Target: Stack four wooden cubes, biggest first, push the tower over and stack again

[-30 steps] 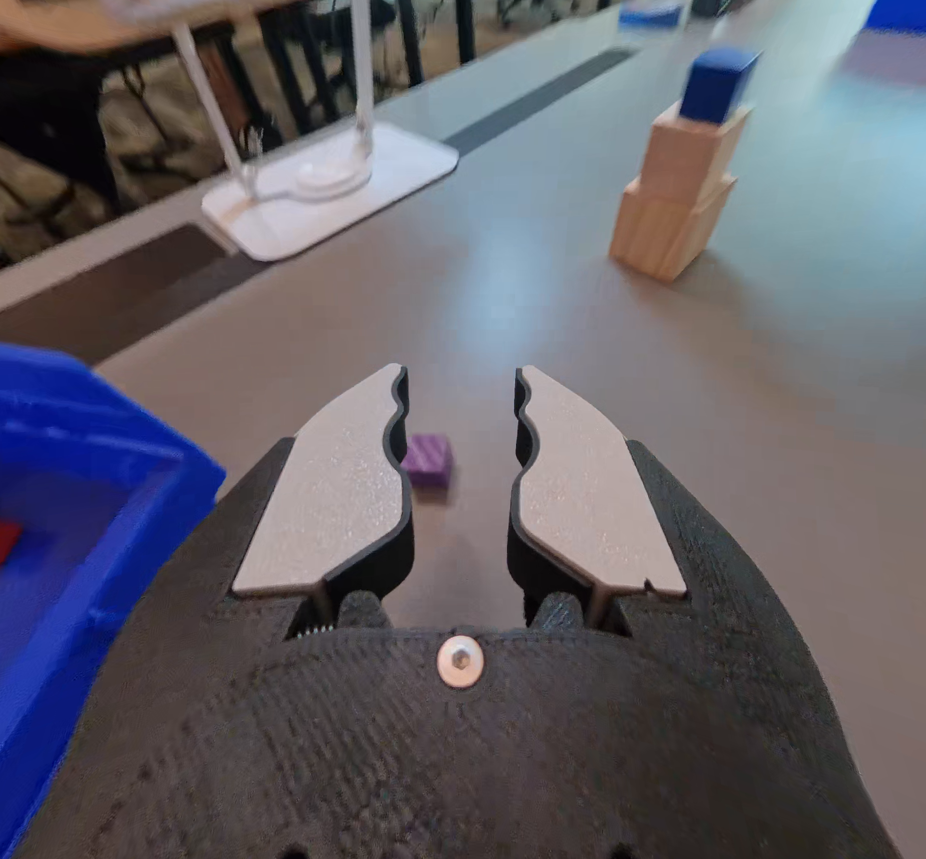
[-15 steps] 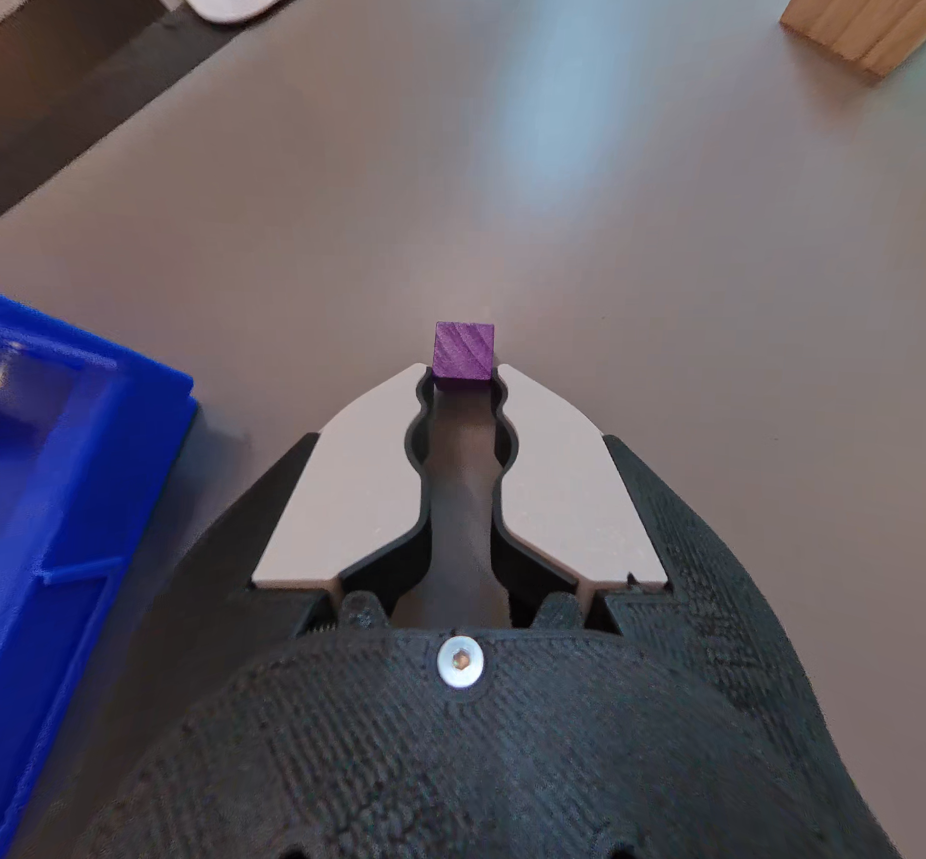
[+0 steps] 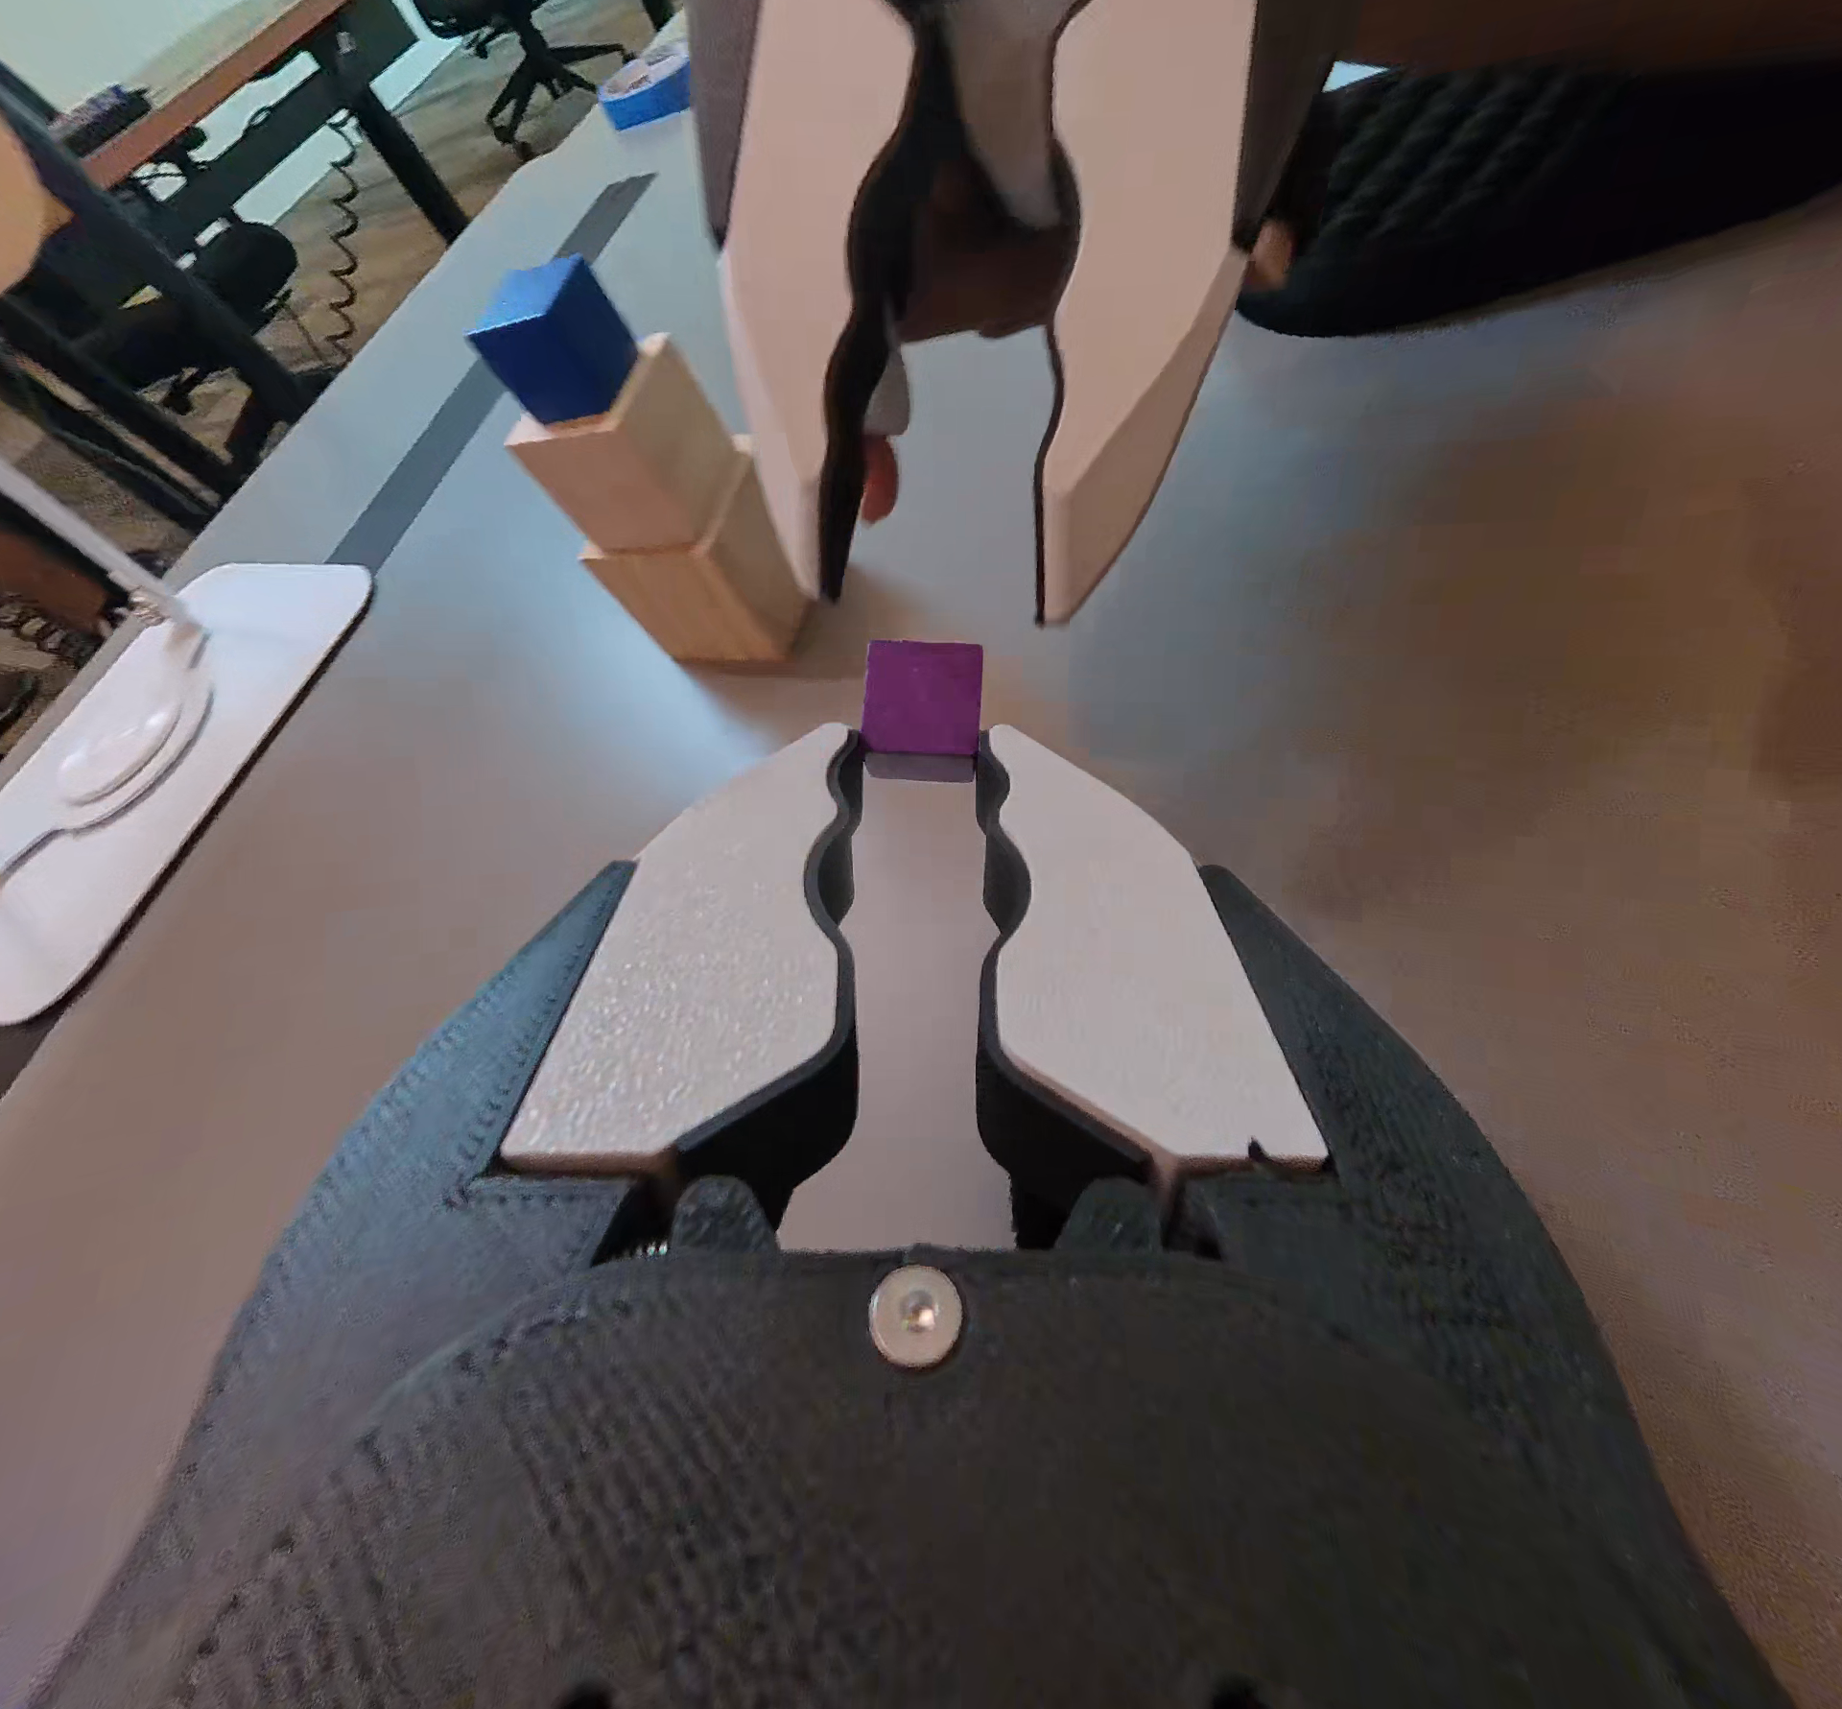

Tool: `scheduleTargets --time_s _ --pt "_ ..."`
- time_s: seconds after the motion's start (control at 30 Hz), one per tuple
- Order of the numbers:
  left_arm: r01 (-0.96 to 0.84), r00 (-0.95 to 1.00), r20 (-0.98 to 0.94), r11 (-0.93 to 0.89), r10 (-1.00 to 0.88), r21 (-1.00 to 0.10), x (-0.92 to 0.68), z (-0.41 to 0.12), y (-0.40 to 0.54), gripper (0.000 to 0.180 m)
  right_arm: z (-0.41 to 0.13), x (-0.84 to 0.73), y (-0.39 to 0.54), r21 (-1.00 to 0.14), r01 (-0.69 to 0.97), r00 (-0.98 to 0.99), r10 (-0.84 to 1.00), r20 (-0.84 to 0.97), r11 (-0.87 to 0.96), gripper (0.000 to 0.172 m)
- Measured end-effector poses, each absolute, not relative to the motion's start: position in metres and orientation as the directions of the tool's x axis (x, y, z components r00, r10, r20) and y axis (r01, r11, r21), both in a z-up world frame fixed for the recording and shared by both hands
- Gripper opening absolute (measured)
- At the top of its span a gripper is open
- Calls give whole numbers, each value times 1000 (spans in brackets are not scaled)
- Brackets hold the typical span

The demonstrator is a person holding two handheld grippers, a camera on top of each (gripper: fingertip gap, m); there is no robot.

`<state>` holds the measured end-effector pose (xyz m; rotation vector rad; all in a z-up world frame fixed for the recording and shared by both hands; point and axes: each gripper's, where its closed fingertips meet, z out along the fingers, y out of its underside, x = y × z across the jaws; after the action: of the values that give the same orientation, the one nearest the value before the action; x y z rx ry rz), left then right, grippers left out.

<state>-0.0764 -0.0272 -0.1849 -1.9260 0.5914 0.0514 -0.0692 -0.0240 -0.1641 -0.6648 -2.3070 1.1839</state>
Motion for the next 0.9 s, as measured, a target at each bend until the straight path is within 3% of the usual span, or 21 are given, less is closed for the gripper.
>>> scheduleTargets --time_s 0.13,0.27,0.47,0.9 --pt "-441 862 -299 -313 -409 -841 -64 -194 -26 22 -184 -66 -29 -777 221 -799 567 202 589 34" --pt "-432 860 -281 -318 -425 -844 -60 -198 -27 22 -188 -64 -32 -772 210 -807 552 209 600 22" --pt "-395 864 -245 -289 -440 -872 -58 -195 -28 22 -183 -58 -29 -777 222 -822 542 176 589 21" --pt "-180 928 -90 -223 -362 -958 -97 -168 -32 25 -84 -94 71 -857 224 -755 639 148 464 21"
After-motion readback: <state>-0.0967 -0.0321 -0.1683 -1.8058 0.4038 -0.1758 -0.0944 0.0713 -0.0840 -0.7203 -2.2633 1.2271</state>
